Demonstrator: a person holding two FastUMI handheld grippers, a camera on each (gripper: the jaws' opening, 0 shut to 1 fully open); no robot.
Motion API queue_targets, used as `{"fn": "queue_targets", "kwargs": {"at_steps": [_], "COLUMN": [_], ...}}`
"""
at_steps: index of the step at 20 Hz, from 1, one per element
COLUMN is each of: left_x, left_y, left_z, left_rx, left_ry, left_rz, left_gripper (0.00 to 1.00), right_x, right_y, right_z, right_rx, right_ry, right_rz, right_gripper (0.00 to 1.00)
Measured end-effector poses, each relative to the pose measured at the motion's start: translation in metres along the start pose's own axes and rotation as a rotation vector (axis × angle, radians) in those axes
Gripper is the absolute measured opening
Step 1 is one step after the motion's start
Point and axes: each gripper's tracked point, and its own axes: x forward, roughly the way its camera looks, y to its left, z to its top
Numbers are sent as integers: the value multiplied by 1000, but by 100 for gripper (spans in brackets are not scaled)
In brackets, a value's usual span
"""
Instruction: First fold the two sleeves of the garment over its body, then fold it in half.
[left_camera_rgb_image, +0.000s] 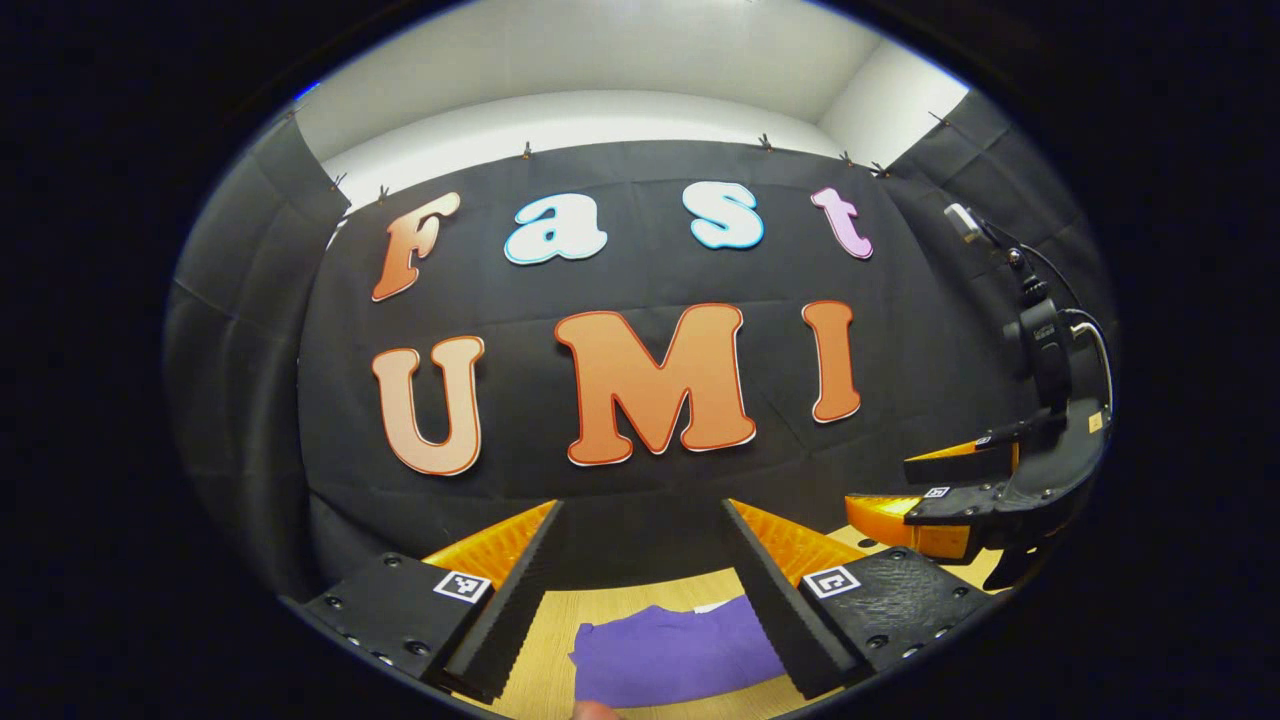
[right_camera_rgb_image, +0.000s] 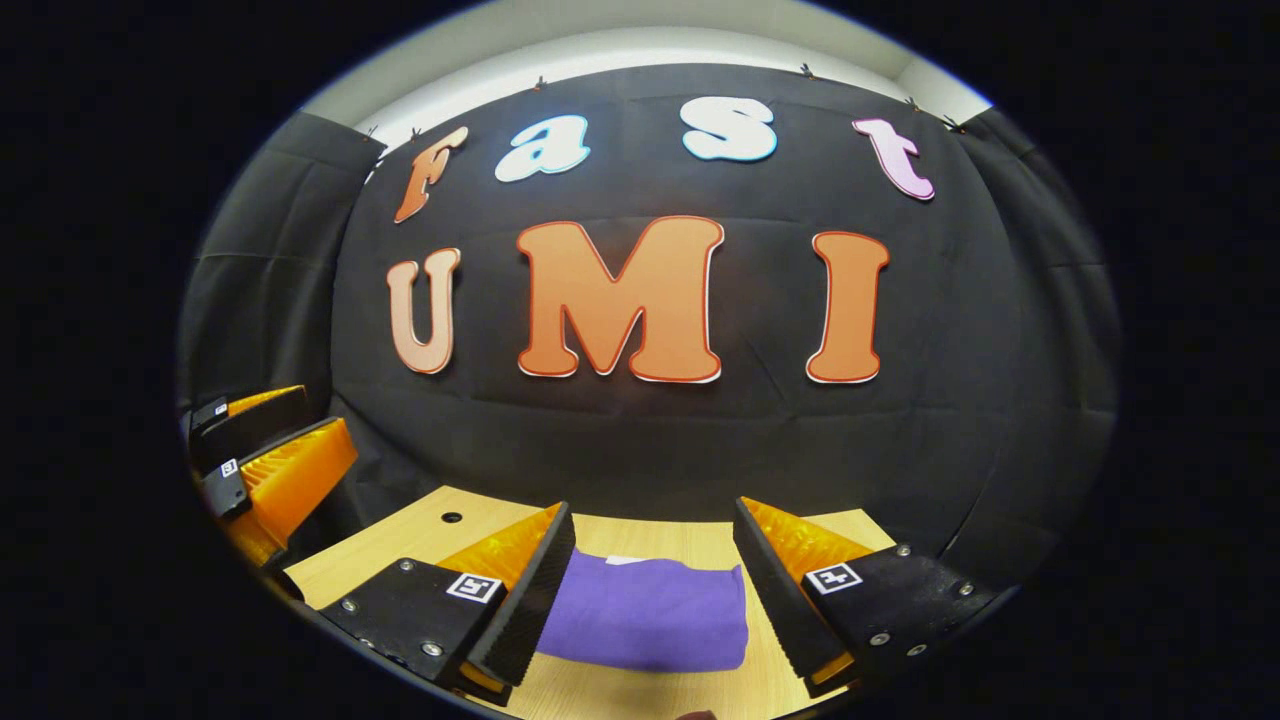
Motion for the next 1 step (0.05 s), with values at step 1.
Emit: {"fn": "queue_targets", "kwargs": {"at_steps": [1], "left_x": [-5], "left_y": [-1], "left_z": [0], "left_rx": [0], "left_ry": [-2], "left_rz": [-10], "left_gripper": [100], "right_x": [-4], "right_y": [1], "right_z": [1], "right_rx": [-10], "right_ry": [-6], "right_rz": [-5], "right_gripper": [94]}}
